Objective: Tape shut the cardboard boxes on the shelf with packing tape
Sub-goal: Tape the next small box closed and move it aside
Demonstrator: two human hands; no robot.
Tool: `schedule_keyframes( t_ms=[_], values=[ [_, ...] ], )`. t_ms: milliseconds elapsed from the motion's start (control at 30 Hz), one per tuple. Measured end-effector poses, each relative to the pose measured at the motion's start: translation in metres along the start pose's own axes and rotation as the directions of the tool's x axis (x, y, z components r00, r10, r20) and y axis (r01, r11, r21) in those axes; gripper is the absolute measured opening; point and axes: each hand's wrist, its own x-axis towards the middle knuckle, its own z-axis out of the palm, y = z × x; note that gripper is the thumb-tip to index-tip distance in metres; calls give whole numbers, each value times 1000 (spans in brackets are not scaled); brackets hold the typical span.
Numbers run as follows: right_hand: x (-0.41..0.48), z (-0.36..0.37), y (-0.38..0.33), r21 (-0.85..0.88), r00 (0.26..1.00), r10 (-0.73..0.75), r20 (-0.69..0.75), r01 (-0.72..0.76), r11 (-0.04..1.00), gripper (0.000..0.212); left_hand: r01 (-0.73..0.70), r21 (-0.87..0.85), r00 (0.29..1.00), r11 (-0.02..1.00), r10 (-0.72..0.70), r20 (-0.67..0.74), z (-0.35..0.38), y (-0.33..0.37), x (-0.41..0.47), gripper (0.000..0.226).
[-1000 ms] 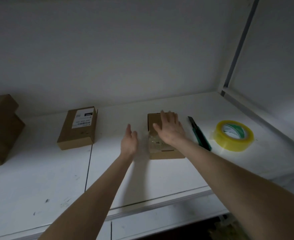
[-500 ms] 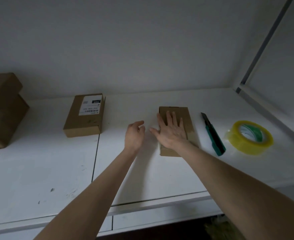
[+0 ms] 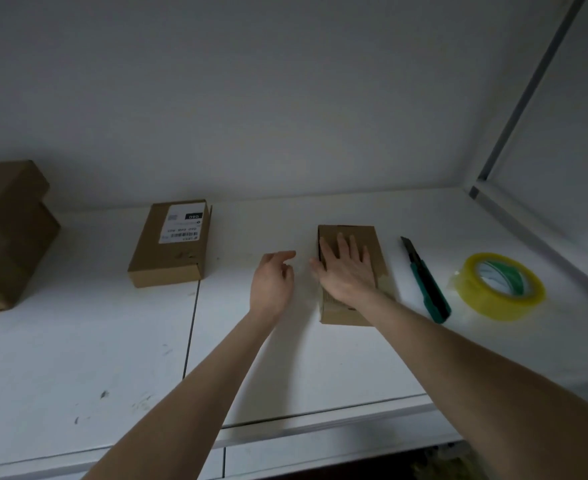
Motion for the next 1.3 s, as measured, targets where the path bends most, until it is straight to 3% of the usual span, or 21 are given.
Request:
schedule_keyframes(
  t_ms=[67, 133, 200, 267, 400, 500, 567, 733, 967, 1067, 1200, 1300],
  values=[
    [0, -9, 6, 365, 997, 42, -69, -14, 931, 53, -75, 42, 996, 996, 73, 45, 4, 4, -7, 35],
    [-4, -16, 15, 503, 973, 153, -172, -47, 863, 46, -43, 15, 995, 999, 41, 92, 8, 11, -16, 30],
    [-9, -19, 23, 307, 950, 219, -222, -145, 941, 47, 111, -105, 986, 988, -97, 133, 15, 20, -18, 39],
    [-15, -17, 28, 120, 961, 222, -163, -204, 972, 54, 252, -189, 962, 949, -225, 156, 24, 25, -12, 47],
    [-23, -8, 30, 48, 980, 194, -45, -191, 980, 59, 427, -379, 904, 821, -394, 164, 41, 18, 3, 16],
    [-26, -5, 29, 14, 981, 185, -49, -185, 983, 57, 521, -470, 852, 712, -468, 234, 44, 12, 11, 14],
    [-27, -4, 29, -5, 981, 186, -49, -186, 982, 57, 536, -447, 843, 716, -478, 247, 44, 12, 13, 13],
    [-25, -2, 29, -25, 982, 181, -48, -182, 983, 57, 378, -185, 926, 907, -367, 89, 48, 18, 6, 10],
    [-26, -3, 30, -18, 985, 165, -52, -166, 986, 57, 5, -24, 990, 1000, -8, -142, 39, 20, -17, 35],
    [-26, -2, 30, -23, 983, 174, -57, -175, 984, 57, -171, 70, 983, 983, 175, -55, 45, 24, -32, 41],
    [-25, -2, 29, -18, 983, 179, -49, -180, 984, 57, -152, 65, 988, 986, 152, -7, 53, 23, -37, 42],
    [-25, -2, 29, -18, 983, 176, -46, -177, 984, 57, -123, 13, 992, 992, 123, -17, 54, 28, -39, 26]
  ],
)
